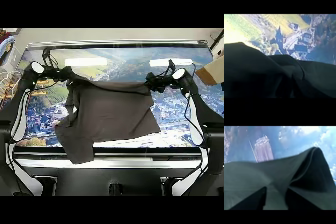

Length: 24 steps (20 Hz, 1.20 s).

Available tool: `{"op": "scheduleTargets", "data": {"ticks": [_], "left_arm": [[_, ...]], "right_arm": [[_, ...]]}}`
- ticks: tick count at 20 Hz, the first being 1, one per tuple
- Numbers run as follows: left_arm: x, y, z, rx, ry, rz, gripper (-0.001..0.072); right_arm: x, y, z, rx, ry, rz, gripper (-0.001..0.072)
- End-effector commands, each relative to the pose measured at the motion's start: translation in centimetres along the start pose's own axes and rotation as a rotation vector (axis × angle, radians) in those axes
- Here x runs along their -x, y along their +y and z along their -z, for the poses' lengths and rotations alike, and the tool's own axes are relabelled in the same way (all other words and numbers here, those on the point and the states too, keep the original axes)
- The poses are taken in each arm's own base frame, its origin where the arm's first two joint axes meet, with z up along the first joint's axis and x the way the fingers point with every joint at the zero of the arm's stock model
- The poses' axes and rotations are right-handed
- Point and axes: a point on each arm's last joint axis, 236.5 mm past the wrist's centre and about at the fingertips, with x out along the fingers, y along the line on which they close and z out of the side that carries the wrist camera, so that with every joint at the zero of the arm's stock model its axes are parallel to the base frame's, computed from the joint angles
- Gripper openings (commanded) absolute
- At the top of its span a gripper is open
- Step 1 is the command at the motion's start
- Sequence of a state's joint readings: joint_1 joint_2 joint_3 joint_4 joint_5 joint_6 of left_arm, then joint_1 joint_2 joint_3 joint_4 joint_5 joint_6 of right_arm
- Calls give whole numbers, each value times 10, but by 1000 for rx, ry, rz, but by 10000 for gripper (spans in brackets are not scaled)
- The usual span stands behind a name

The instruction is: Fold the clothes and pants, and hang the long-sleeved shirts on hangers.

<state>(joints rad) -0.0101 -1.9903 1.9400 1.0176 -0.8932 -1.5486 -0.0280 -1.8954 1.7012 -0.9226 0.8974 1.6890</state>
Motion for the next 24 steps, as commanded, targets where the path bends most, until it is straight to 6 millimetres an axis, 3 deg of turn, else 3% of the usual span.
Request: {"op": "scheduleTargets", "data": {"ticks": [1, 2, 5, 8, 10, 12, 14, 18, 20, 24], "left_arm": [[6, -2, 6, 57, 61, 50, 457], [22, -1, 5, 61, 95, 62, 458], [85, 17, 13, -2, 202, 60, 459], [146, 37, 31, 2, 305, 53, 458], [174, 48, 35, 53, 287, 31, 458], [194, 59, 56, 99, 296, 17, 458], [206, 77, 88, 165, 293, -6, 458], [203, 109, 163, 318, 326, -45, 458], [195, 115, 194, 336, 348, -54, 458], [189, 117, 240, 371, 428, -47, 458]], "right_arm": [[4, 3, -9, -96, -12, -56, 391], [22, 3, -11, -83, 0, -66, 416], [102, -15, -18, 91, 38, -68, 440], [172, -45, 7, 231, 167, -70, 453], [193, -64, 23, 165, 211, -82, 452], [193, -86, 50, 105, 256, -61, 453], [184, -109, 94, 32, 322, -51, 454], [158, -145, 165, -72, 424, -9, 478], [149, -155, 182, -95, 441, -3, 478], [137, -170, 186, -80, 403, 20, 478]]}}
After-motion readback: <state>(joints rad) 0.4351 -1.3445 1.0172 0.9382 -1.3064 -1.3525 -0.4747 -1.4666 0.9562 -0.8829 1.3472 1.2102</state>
